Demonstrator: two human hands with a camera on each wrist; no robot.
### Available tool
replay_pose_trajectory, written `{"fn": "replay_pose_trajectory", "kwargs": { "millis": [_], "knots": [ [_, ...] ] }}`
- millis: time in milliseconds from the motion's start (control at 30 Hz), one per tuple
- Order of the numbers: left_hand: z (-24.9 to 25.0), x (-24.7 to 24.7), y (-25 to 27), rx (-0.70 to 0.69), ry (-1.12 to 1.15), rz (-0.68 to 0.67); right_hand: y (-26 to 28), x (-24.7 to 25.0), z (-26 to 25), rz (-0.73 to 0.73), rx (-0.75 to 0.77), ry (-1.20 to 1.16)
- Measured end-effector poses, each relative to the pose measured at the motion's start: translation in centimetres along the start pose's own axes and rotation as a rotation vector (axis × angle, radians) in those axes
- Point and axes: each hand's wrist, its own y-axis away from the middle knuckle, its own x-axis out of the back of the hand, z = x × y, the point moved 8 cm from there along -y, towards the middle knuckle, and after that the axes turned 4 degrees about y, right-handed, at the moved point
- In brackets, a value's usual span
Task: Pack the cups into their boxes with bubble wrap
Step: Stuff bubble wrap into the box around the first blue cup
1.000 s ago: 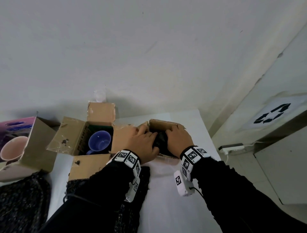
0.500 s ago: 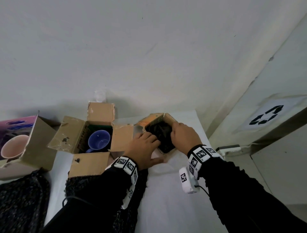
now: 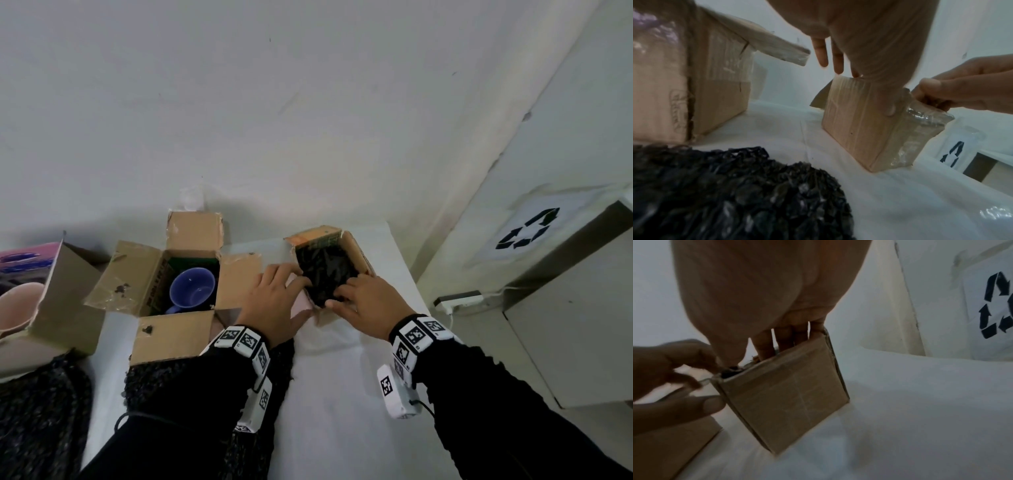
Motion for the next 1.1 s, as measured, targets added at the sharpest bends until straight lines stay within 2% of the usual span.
{"fn": "replay_pose_trajectory", "kwargs": {
  "millis": [133,267,367,467,600,667,867,1000,1100],
  "knots": [
    [-0.6,-0.4,0.0,0.211,0.291,0.014,-1.7,1.1,0.2,-0.102,-0.055,-0.109],
    [-1.6,-1.8,-0.2,0.364,0.596,0.09,-4.1,4.0,1.0,0.102,-0.103,-0.188],
    [-2.5,-1.8,-0.5,0.434,0.796,0.081,-5.9,3.5,1.3,0.071,-0.123,-0.196],
    [-2.6,-1.5,-1.2,0.388,0.777,0.011,-7.2,2.4,1.2,-0.057,-0.129,-0.154],
    [-2.5,-1.3,-1.3,0.361,0.638,0.095,-8.0,0.6,0.7,-0.183,-0.107,-0.078],
    [-2.5,-1.3,-1.3,0.375,0.598,0.109,-8.3,0.1,0.5,-0.168,-0.093,-0.055],
    [-2.5,-1.2,-1.7,0.383,0.577,0.115,-9.3,1.3,-0.2,0.004,-0.031,-0.149],
    [-2.7,-1.2,-1.6,0.376,0.568,0.122,-9.4,0.4,0.3,-0.174,0.01,-0.03],
    [-2.8,-1.0,-2.1,0.355,0.584,0.13,-9.4,0.7,0.6,-0.163,0.029,0.035]
  ]
}}
